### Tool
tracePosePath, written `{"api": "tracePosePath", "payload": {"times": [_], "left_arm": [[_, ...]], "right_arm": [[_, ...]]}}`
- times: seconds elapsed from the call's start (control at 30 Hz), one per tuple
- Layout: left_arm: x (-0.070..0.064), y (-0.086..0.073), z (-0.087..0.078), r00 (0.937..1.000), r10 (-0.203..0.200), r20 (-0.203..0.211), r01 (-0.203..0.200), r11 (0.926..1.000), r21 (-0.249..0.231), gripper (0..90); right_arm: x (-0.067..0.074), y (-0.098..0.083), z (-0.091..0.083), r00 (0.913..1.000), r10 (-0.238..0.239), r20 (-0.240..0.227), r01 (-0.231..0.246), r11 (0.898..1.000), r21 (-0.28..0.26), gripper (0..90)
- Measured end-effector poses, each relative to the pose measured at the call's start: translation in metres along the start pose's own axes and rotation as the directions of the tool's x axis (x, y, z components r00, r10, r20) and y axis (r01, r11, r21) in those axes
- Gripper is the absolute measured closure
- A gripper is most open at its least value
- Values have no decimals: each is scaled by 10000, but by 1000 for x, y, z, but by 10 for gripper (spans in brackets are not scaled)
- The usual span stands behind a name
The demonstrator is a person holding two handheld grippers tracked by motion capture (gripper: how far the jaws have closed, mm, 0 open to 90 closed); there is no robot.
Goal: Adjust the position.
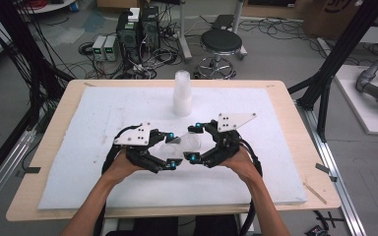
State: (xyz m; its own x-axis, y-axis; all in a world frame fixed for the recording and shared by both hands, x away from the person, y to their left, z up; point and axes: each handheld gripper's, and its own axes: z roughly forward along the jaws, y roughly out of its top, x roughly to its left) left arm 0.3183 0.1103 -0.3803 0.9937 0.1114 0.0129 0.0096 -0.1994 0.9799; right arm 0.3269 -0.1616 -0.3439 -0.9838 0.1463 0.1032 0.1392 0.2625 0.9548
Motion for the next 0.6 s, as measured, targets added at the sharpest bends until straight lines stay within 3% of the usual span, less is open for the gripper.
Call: {"api": "tracePosePath", "payload": {"times": [0.1, 0.13, 0.17, 0.2, 0.27, 0.3, 0.43, 0.47, 0.5, 0.53, 0.57, 0.6], "left_arm": [[3, 4, -7, 9997, 154, -176, -135, 9946, 1032, 333], [3, 4, -7, 9997, 154, -176, -135, 9946, 1032, 333], [4, 6, -9, 9998, 33, -174, -9, 9905, 1376, 333], [7, 9, -12, 10000, 52, -64, -38, 9802, 1977, 333], [9, 12, -14, 10000, 8, 78, -28, 9659, 2589, 333], [10, 13, -14, 9999, -45, 148, -1, 9565, 2916, 332], [15, 18, -12, 9984, -255, 509, 11, 9026, 4305, 331], [15, 18, -12, 9984, -255, 509, 11, 9026, 4305, 330], [16, 20, -11, 9983, -311, 501, 43, 8859, 4639, 330], [16, 22, -10, 9980, -372, 508, 81, 8754, 4833, 330], [18, 26, -9, 9972, -460, 593, 81, 8512, 5247, 330], [19, 28, -8, 9973, -319, 660, -92, 8386, 5447, 331]], "right_arm": [[2, -2, -2, 9997, -192, 154, 183, 9980, 612, 134], [2, -2, -2, 9997, -192, 154, 183, 9980, 612, 134], [3, -3, -3, 9996, -216, 198, 199, 9966, 804, 134], [3, -4, -4, 9991, -316, 289, 279, 9923, 1205, 134], [3, -5, -4, 9992, -315, 266, 267, 9859, 1651, 134], [4, -5, -4, 9989, -345, 324, 276, 9806, 1941, 134], [5, -4, -2, 9973, -672, 281, 545, 9447, 3232, 135], [5, -4, -2, 9973, -672, 281, 545, 9447, 3232, 135], [5, -4, -1, 9967, -761, 275, 615, 9336, 3531, 134], [5, -3, 1, 9954, -919, 261, 729, 9074, 4139, 135], [6, -2, 1, 9952, -947, 264, 745, 9016, 4260, 135], [6, -1, 2, 9947, -986, 278, 752, 8870, 4557, 135]]}}
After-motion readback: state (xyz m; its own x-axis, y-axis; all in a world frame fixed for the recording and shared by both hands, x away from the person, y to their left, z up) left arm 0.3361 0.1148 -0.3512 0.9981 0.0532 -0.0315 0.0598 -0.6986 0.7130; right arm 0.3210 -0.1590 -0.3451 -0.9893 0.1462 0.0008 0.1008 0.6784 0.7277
